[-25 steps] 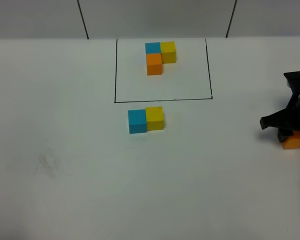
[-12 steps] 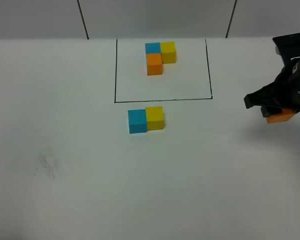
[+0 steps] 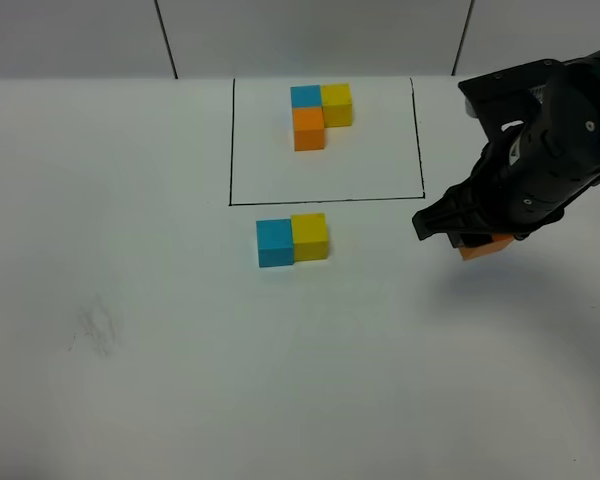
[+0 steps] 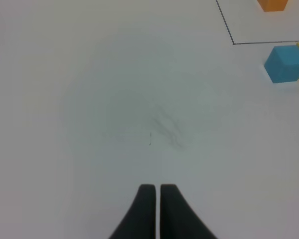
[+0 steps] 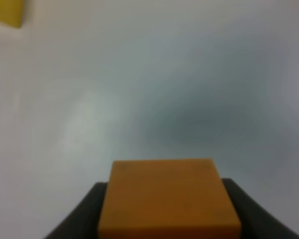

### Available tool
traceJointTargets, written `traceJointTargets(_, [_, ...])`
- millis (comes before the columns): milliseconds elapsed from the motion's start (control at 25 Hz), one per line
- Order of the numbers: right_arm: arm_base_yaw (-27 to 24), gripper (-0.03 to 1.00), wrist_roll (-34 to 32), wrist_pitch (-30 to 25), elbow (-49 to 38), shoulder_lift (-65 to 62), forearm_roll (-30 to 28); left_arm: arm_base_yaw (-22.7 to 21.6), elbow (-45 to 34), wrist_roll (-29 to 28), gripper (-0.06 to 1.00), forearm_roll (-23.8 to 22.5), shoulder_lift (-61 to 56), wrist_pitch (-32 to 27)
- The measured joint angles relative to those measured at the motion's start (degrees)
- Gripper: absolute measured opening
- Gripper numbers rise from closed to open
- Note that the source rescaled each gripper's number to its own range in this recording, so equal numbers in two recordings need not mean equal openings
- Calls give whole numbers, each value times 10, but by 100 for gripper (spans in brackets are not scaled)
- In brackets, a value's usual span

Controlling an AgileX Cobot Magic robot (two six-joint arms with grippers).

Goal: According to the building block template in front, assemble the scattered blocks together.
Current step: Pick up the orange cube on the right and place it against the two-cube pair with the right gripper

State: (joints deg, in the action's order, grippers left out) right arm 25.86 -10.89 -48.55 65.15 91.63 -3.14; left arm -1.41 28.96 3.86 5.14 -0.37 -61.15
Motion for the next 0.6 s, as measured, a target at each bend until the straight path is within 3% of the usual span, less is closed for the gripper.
traceJointTargets(320, [30,51,-18,13,0,0,36,0,0,0,0,0,0,0])
traceJointTargets(600, [96,51,-94,56,0,0,41,0,0,0,0,0,0,0])
